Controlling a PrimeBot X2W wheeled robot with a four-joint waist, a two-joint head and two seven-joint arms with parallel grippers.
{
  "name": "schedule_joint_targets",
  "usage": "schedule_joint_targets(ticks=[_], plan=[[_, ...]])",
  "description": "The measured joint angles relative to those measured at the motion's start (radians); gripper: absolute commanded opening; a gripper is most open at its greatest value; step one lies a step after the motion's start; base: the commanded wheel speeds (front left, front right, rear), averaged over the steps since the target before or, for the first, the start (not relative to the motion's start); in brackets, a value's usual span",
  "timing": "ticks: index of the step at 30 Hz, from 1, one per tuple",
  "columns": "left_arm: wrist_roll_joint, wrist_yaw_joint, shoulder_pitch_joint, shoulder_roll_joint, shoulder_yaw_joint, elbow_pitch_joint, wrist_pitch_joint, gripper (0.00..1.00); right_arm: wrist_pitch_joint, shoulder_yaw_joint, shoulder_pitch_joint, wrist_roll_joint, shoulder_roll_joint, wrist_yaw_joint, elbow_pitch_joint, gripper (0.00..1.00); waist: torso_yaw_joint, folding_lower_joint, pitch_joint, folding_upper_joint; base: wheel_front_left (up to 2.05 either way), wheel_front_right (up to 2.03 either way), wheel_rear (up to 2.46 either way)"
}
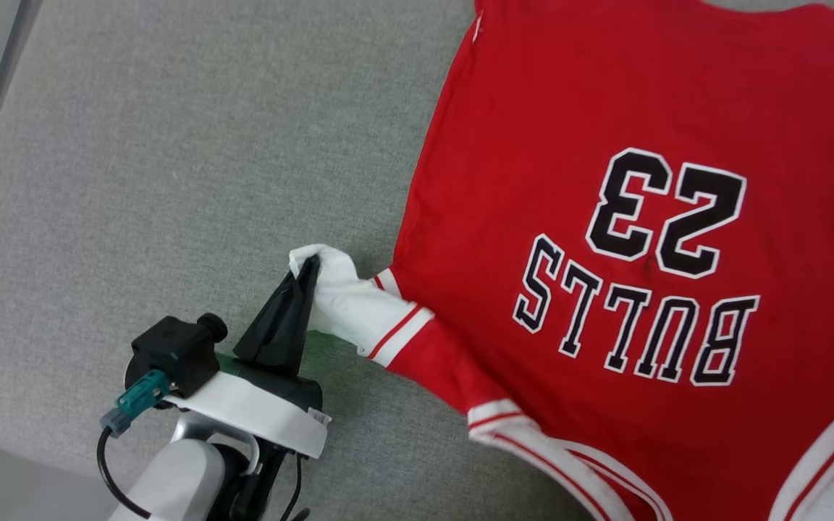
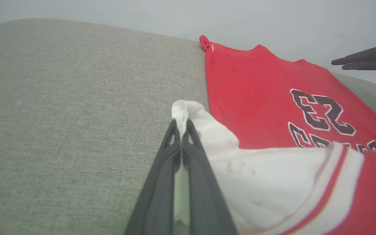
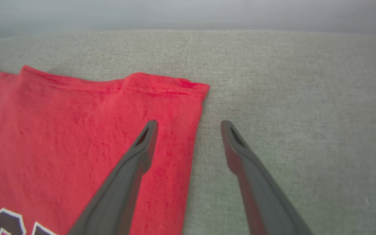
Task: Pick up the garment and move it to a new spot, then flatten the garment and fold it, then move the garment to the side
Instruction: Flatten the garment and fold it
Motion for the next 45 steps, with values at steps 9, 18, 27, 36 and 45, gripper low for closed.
schedule_joint_targets(ticks=[9, 18, 27, 36, 45], plan=[[0.010, -0.026, -0.042, -0.010, -0.010, 0.011, -0.019, 0.00, 0.142, -0.029, -0.082, -0.036, 0.018, 0.000, 0.067, 1.00, 0.036, -0.0002, 0.099, 0.0000, 0.00, 0.00, 0.00], [0.009, -0.031, -0.041, -0.016, -0.019, 0.042, -0.022, 0.00, 0.211, -0.050, -0.059, -0.075, 0.023, 0.000, 0.069, 0.00, 0.035, -0.0002, 0.059, 0.0000, 0.00, 0.00, 0.00], [-0.016, 0.005, 0.029, 0.012, 0.001, 0.083, 0.007, 0.00, 0.158, 0.051, 0.062, -0.029, -0.050, 0.000, -0.019, 0.00, 0.003, -0.0003, -0.074, 0.0000, 0.00, 0.00, 0.00], [-0.057, 0.079, 0.165, 0.069, 0.056, 0.094, 0.044, 0.00, 0.149, 0.102, 0.492, 0.153, -0.116, 0.000, -0.297, 0.00, -0.108, -0.0004, -0.271, 0.0000, 0.00, 0.00, 0.00], [-0.080, 0.121, 0.240, 0.098, 0.074, 0.074, 0.082, 0.00, 0.138, -0.012, 0.967, 0.201, -0.001, 0.000, -0.570, 0.00, -0.223, -0.0005, -0.378, 0.0001, 0.00, 0.00, 0.00]])
